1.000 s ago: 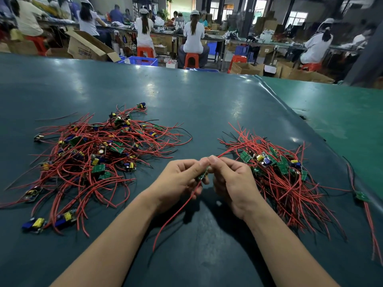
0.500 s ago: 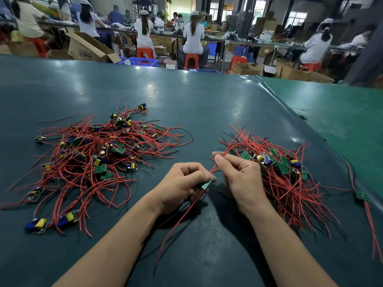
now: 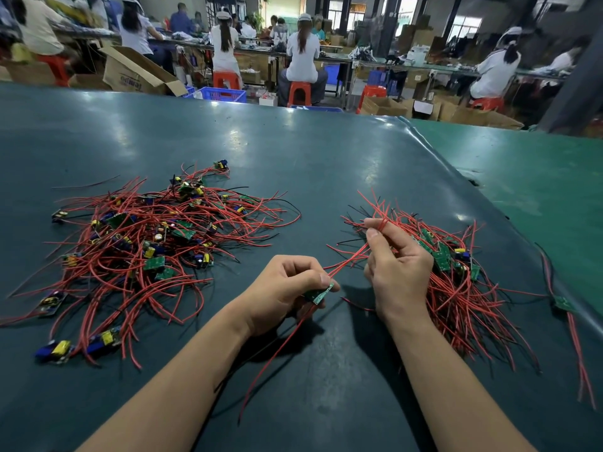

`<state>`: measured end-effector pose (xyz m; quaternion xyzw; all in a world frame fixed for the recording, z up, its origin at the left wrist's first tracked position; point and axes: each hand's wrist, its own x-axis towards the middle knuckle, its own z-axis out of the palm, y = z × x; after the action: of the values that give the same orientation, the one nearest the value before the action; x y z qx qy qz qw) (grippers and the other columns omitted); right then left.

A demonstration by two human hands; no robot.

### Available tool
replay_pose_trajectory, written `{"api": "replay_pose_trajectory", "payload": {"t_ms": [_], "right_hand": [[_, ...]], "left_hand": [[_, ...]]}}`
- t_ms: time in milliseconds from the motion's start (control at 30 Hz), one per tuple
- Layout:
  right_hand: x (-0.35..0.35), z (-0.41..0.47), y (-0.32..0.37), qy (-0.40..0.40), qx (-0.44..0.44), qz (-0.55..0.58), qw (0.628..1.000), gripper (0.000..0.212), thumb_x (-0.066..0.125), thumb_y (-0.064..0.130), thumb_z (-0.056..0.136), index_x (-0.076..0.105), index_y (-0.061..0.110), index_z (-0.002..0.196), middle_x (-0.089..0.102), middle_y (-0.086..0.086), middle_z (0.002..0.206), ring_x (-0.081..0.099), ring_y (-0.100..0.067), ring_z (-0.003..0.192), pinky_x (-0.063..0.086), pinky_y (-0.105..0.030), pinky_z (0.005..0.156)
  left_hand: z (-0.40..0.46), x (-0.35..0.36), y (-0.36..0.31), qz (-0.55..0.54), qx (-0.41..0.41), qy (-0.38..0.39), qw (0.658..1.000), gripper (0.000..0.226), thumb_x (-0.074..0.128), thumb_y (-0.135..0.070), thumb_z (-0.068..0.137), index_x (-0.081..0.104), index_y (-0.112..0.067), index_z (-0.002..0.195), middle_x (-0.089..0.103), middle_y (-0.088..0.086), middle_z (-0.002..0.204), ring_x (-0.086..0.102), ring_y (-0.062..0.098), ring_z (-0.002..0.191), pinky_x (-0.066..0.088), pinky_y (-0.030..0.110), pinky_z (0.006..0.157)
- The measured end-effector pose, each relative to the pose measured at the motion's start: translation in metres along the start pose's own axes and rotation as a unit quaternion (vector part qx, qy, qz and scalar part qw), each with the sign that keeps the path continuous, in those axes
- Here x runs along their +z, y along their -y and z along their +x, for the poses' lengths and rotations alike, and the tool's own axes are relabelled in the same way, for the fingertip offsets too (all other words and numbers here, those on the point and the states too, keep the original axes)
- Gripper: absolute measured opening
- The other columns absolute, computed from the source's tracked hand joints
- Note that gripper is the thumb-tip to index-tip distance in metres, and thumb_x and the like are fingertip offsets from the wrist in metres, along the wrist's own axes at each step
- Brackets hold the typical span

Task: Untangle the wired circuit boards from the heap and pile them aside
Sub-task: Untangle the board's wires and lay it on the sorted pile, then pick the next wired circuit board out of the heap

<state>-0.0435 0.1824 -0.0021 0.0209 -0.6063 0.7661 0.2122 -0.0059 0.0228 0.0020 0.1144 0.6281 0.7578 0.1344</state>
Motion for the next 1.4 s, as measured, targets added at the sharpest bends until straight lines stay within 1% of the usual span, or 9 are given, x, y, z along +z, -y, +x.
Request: {"api": "replay_pose_trajectory", "payload": {"t_ms": [333, 500, 600, 800, 1000, 1100, 1200, 1300, 1400], "right_hand": [[0.000, -0.001, 0.004, -0.009, -0.038, -0.006, 0.999, 0.019, 0.059, 0.013, 0.097, 0.074, 0.017, 0.085, 0.052, 0.006, 0.052, 0.040, -0.010, 0.034, 0.036, -0.021, 0.036], [0.001, -0.010, 0.008, 0.148, 0.225, 0.038, 0.962, 0.042, 0.071, 0.047, 0.073, 0.072, 0.009, 0.089, 0.060, -0.001, 0.056, 0.040, -0.007, 0.035, 0.035, -0.016, 0.036], [0.002, -0.018, 0.008, 0.228, 0.238, 0.010, 0.944, 0.025, 0.074, 0.034, 0.072, 0.078, 0.013, 0.085, 0.050, 0.003, 0.050, 0.034, -0.005, 0.036, 0.028, -0.015, 0.036], [-0.004, -0.002, 0.010, 0.073, 0.168, 0.042, 0.982, 0.018, 0.066, 0.014, 0.091, 0.073, 0.006, 0.077, 0.055, 0.000, 0.053, 0.034, -0.005, 0.034, 0.028, -0.015, 0.034], [-0.001, 0.004, 0.015, -0.020, 0.150, 0.154, 0.976, 0.020, 0.060, 0.024, 0.096, 0.067, 0.009, 0.087, 0.058, 0.001, 0.055, 0.038, -0.006, 0.034, 0.030, -0.015, 0.036], [0.003, -0.004, 0.017, 0.097, 0.238, 0.094, 0.962, 0.043, 0.060, 0.055, 0.079, 0.063, 0.015, 0.093, 0.053, 0.003, 0.052, 0.035, -0.006, 0.034, 0.028, -0.014, 0.036], [0.009, -0.022, 0.018, 0.270, 0.221, -0.073, 0.934, 0.034, 0.066, 0.053, 0.073, 0.071, 0.020, 0.073, 0.048, 0.004, 0.051, 0.034, -0.006, 0.035, 0.026, -0.014, 0.036], [0.010, -0.026, 0.018, 0.304, 0.190, -0.094, 0.929, 0.019, 0.070, 0.043, 0.072, 0.071, 0.024, 0.070, 0.049, 0.003, 0.052, 0.036, -0.008, 0.036, 0.028, -0.015, 0.036], [0.007, -0.025, 0.019, 0.318, 0.193, -0.065, 0.926, 0.028, 0.070, 0.037, 0.076, 0.071, 0.011, 0.087, 0.049, 0.000, 0.051, 0.038, -0.009, 0.034, 0.032, -0.017, 0.033]], "left_hand": [[0.001, -0.003, 0.004, -0.008, 0.016, 0.003, 1.000, 0.011, 0.068, -0.030, 0.057, 0.064, -0.020, 0.052, 0.067, 0.010, 0.068, 0.047, 0.009, 0.036, 0.035, 0.016, 0.040], [0.003, -0.003, 0.006, -0.008, 0.071, -0.071, 0.995, 0.012, 0.069, -0.029, 0.061, 0.067, -0.019, 0.055, 0.054, 0.020, 0.071, 0.039, 0.014, 0.045, 0.032, 0.018, 0.043], [0.004, -0.002, 0.008, 0.036, 0.074, -0.058, 0.995, 0.014, 0.069, -0.020, 0.069, 0.066, -0.019, 0.055, 0.050, 0.004, 0.053, 0.040, 0.008, 0.040, 0.034, 0.017, 0.041], [0.001, -0.003, 0.004, 0.043, 0.041, -0.031, 0.998, 0.014, 0.068, -0.033, 0.054, 0.063, -0.020, 0.051, 0.054, 0.024, 0.071, 0.039, 0.012, 0.035, 0.029, 0.017, 0.040], [0.002, -0.006, 0.005, -0.029, 0.056, -0.036, 0.997, 0.008, 0.067, -0.023, 0.056, 0.064, -0.018, 0.052, 0.064, 0.008, 0.064, 0.048, 0.010, 0.041, 0.034, 0.014, 0.040], [0.007, -0.010, 0.000, -0.084, 0.087, -0.110, 0.987, 0.013, 0.064, -0.020, 0.074, 0.075, -0.018, 0.067, 0.066, 0.002, 0.065, 0.055, 0.009, 0.051, 0.038, 0.018, 0.045], [0.008, -0.014, -0.001, -0.054, 0.105, -0.146, 0.982, 0.017, 0.063, -0.019, 0.086, 0.079, -0.018, 0.079, 0.068, 0.001, 0.069, 0.061, 0.010, 0.060, 0.042, 0.020, 0.050], [0.007, -0.014, 0.001, -0.015, 0.079, -0.135, 0.988, 0.013, 0.067, -0.020, 0.083, 0.079, -0.016, 0.081, 0.068, -0.001, 0.072, 0.052, 0.015, 0.056, 0.036, 0.019, 0.048], [0.009, -0.016, 0.004, 0.011, 0.057, -0.106, 0.993, 0.015, 0.065, -0.023, 0.077, 0.079, -0.018, 0.079, 0.063, 0.006, 0.076, 0.038, 0.021, 0.062, 0.025, 0.021, 0.046]]}}
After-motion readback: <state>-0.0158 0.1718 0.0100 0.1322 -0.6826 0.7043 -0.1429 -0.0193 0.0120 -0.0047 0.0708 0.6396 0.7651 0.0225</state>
